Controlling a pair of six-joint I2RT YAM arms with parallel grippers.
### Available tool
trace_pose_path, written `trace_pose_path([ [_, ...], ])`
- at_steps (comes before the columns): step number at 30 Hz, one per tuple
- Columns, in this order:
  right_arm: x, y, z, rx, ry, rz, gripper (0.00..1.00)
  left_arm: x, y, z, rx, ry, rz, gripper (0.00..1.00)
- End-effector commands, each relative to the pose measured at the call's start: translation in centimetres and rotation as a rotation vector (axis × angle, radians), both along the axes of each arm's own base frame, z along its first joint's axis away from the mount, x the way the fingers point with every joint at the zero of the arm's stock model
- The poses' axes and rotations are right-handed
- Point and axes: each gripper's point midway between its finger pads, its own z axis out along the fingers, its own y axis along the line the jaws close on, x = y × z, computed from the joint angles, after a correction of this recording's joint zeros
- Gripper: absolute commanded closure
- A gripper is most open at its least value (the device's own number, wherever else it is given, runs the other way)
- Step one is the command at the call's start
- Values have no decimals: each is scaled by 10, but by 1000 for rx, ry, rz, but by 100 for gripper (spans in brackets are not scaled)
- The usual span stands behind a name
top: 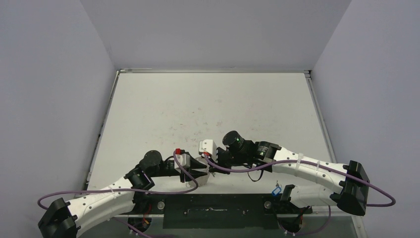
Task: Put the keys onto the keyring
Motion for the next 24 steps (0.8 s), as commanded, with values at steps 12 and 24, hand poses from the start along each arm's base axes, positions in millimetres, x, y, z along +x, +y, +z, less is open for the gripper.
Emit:
trace_pose_path([
  [12,3,15,31,93,-44,-8,100,6,-10,18,-49,-14,-6,90],
  [24,3,17,33,102,-45,-9,100,8,-13,19,-49,-16,-8,91],
])
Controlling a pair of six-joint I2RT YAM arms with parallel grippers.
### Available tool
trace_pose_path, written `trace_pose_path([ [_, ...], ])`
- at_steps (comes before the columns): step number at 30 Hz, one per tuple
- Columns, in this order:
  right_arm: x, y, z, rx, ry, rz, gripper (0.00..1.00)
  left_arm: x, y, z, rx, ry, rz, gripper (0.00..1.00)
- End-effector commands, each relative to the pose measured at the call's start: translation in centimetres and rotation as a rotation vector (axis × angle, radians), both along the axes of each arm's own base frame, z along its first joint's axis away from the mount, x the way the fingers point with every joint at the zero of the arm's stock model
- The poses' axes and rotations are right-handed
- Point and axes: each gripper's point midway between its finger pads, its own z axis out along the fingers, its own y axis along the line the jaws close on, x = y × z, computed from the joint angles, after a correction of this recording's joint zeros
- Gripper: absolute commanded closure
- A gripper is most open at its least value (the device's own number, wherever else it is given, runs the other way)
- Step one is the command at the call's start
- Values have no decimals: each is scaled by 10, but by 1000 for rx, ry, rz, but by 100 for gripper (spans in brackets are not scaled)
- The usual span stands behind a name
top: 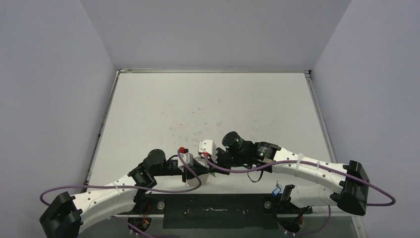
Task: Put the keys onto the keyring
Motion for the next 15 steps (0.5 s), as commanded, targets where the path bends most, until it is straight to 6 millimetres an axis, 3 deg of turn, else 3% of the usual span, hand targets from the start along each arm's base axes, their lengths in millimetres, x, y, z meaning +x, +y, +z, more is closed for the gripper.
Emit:
trace_pose_path([
  [1,4,16,33,104,-45,-3,100,5,-8,33,-88,-68,-5,91],
  [5,6,17,34,109,-47,-11,100,4,-9,33,-90,-66,-15,100],
  [8,10,16,34,109,-66,-33,96,4,-8,32,-90,-69,-15,100],
  [10,16,13,36,121,-87,-72,83,4,-7,32,-96,-71,-6,100],
  [13,25,7,46,184,-136,-136,48,6,-4,34,-118,-76,20,100],
  [15,25,3,54,249,-169,-145,37,7,-1,37,-144,-83,41,100],
])
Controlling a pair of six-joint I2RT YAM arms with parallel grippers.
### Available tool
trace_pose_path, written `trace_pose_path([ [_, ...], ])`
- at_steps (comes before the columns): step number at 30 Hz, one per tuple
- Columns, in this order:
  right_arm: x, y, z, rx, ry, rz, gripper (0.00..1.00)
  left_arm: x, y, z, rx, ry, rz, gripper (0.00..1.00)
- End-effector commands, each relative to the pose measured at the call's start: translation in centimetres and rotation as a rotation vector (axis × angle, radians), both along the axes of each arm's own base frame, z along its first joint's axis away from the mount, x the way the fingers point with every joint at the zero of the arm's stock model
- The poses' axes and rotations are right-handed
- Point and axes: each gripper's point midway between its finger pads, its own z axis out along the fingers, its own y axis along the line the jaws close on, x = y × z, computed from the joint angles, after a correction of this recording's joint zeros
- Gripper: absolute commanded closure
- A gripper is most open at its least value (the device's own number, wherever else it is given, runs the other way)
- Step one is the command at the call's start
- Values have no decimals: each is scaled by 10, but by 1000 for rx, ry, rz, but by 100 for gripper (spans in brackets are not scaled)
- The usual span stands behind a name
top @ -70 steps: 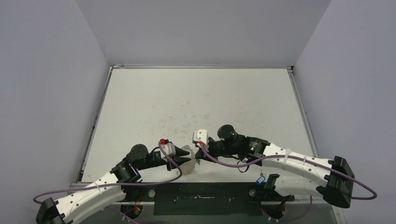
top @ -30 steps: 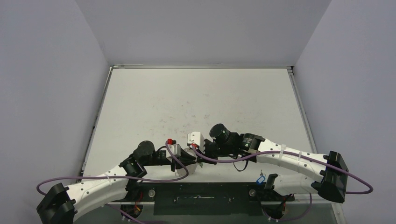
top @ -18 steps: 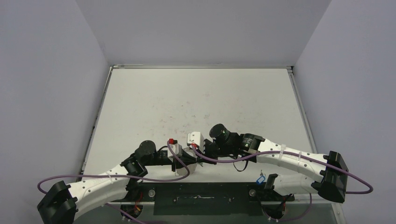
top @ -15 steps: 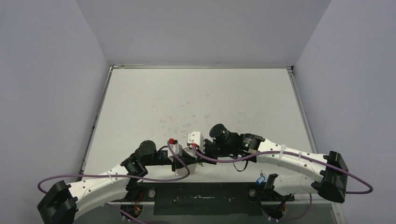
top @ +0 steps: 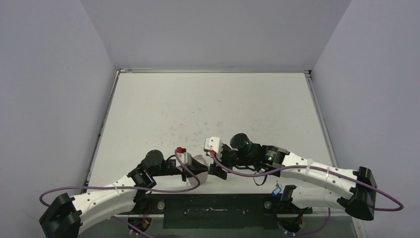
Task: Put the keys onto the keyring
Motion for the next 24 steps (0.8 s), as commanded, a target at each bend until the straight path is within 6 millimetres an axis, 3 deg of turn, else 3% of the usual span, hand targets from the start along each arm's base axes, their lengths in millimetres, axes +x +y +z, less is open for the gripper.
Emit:
trace_pose_path([
  [1,12,0,46,220,-134,-64,34,6,1,31,-131,-65,46,100],
  [6,-1,-8,53,327,-205,11,32,7,7,41,-203,-94,78,100],
  [13,-14,-7,51,408,-262,102,44,-5,11,50,-259,-144,35,100],
  [24,-12,8,47,432,-254,127,55,-9,10,49,-256,-142,11,100],
])
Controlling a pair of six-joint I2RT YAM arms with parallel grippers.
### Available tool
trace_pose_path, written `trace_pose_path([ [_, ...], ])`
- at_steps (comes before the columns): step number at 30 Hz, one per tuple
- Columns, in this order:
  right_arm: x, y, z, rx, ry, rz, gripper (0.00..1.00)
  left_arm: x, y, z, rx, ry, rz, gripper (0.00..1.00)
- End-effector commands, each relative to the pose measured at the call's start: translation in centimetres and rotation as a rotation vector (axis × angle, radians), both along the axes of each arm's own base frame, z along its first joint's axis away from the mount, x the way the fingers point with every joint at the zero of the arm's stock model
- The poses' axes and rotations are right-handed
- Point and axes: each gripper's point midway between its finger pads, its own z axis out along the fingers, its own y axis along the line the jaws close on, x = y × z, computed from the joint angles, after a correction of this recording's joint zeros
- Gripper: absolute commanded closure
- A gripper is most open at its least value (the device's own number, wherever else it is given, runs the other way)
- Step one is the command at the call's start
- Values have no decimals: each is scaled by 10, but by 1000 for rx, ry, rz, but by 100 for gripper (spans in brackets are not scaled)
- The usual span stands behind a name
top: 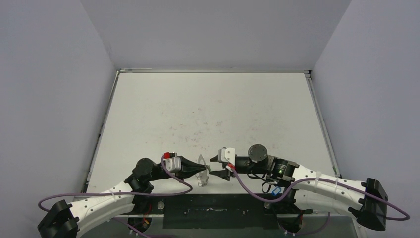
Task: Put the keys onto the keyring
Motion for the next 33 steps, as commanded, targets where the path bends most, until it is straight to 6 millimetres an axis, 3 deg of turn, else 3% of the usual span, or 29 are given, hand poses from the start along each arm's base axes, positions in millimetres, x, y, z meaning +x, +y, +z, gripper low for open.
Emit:
trace_pose_path([
  [1,0,16,22,89,-35,43,57,-6,-1,20,-62,-43,-32,100],
  [5,2,21,15,61,-25,49,66,-6,-1,20,-61,-43,-34,100],
  [9,2,22,13,53,-21,53,86,-6,-1,21,-62,-43,-32,100],
  [15,0,21,17,67,-25,57,100,-6,0,20,-61,-42,-30,100],
  [20,-2,21,19,78,-21,65,100,-6,0,19,-59,-41,-28,100],
  [25,0,23,18,75,-14,57,83,-6,0,20,-61,-44,-29,100],
  [33,4,23,19,63,-7,37,83,-5,-1,21,-58,-41,-30,100],
])
